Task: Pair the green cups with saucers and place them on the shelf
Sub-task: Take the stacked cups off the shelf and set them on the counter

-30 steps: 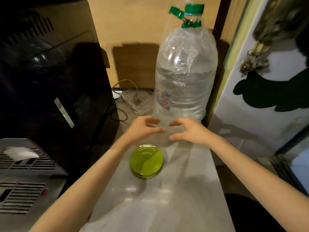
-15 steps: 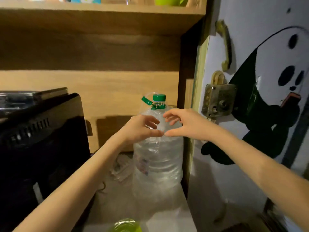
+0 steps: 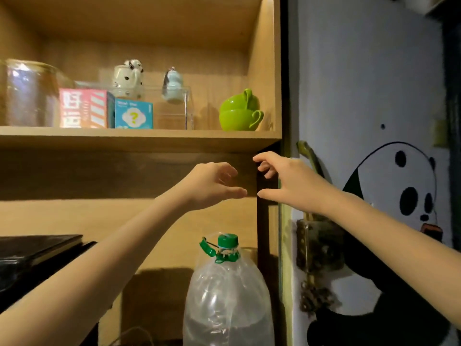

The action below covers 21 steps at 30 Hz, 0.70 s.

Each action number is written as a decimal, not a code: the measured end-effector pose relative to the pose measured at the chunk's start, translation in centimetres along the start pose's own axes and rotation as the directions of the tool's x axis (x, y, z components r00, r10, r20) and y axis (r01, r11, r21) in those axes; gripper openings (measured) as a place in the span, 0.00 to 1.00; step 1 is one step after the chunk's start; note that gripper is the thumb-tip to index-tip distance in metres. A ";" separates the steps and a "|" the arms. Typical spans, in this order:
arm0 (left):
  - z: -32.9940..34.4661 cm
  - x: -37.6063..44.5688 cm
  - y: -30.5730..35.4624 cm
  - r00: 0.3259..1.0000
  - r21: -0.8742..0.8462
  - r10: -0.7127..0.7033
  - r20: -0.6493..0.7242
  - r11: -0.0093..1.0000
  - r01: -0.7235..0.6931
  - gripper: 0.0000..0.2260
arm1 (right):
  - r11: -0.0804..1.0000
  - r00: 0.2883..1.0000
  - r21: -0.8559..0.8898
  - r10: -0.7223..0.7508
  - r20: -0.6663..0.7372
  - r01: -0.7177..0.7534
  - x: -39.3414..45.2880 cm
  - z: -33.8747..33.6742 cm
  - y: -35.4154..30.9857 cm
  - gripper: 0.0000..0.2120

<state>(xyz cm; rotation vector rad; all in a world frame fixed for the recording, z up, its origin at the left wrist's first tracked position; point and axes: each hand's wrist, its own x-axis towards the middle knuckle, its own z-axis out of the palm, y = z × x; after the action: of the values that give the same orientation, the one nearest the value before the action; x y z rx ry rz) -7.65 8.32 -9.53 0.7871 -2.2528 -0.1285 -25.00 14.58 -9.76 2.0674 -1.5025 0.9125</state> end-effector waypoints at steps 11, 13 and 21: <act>-4.7 7.9 -0.8 0.979 -0.059 0.048 -0.200 0.996 -0.061 0.34 | 0.998 0.970 -0.054 0.002 -0.245 -0.015 7.6 -3.1 3.3 0.24; -3.9 9.4 -1.2 0.966 -0.019 0.076 -0.248 0.996 -0.083 0.36 | 1.000 0.969 -0.002 0.021 -0.247 -0.022 8.9 -3.0 4.1 0.24; -0.1 15.4 -3.0 0.783 0.172 0.187 -0.594 0.980 -0.104 0.35 | 0.970 0.965 0.228 0.139 -0.224 -0.086 13.5 -1.3 7.1 0.26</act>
<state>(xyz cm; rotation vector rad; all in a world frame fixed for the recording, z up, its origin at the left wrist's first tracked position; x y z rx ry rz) -14.40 -2.92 -0.95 0.6014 -1.6969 0.3148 -29.33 4.17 0.60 1.9450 -1.4579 1.3721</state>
